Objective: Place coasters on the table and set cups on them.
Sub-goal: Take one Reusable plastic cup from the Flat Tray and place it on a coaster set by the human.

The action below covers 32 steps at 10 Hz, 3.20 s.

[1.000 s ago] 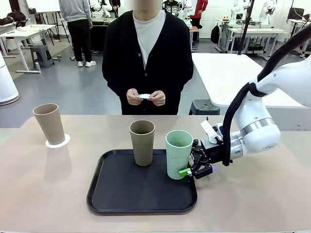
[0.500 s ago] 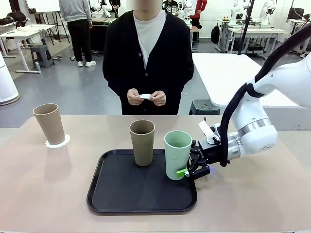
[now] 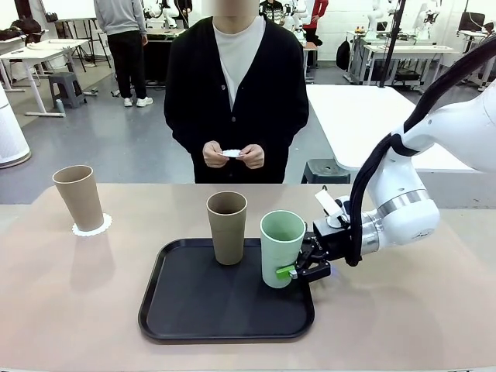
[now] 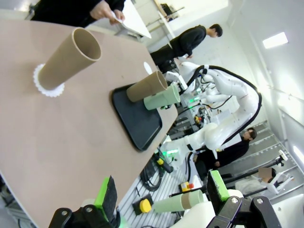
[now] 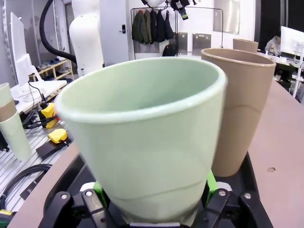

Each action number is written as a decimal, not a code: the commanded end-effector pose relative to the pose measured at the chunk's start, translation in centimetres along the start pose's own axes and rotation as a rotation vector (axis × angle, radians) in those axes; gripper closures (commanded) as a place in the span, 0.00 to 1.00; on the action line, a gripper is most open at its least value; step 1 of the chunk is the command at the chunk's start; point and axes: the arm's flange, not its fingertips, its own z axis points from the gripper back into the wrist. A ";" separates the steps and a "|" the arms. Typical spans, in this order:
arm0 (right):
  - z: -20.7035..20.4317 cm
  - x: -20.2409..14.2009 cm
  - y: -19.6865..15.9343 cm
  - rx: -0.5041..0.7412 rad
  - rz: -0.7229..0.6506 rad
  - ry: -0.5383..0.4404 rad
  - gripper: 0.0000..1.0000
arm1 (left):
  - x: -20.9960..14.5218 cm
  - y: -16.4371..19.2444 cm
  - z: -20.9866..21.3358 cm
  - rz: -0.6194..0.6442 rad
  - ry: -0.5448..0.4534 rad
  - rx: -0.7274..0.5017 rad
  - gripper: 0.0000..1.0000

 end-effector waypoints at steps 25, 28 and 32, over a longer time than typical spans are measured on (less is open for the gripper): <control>33.1 20.7 -2.9 -0.588 -0.073 -0.037 0.17 | -0.1 -0.3 0.0 -0.001 -0.002 -0.002 0.00; 33.2 21.5 -2.7 -0.579 -0.090 -0.043 0.17 | -0.1 -0.3 0.0 -0.001 -0.002 -0.002 0.00; 34.5 20.7 -2.9 -0.603 -0.062 -0.024 0.17 | -0.1 -0.3 0.0 -0.001 -0.002 -0.002 0.00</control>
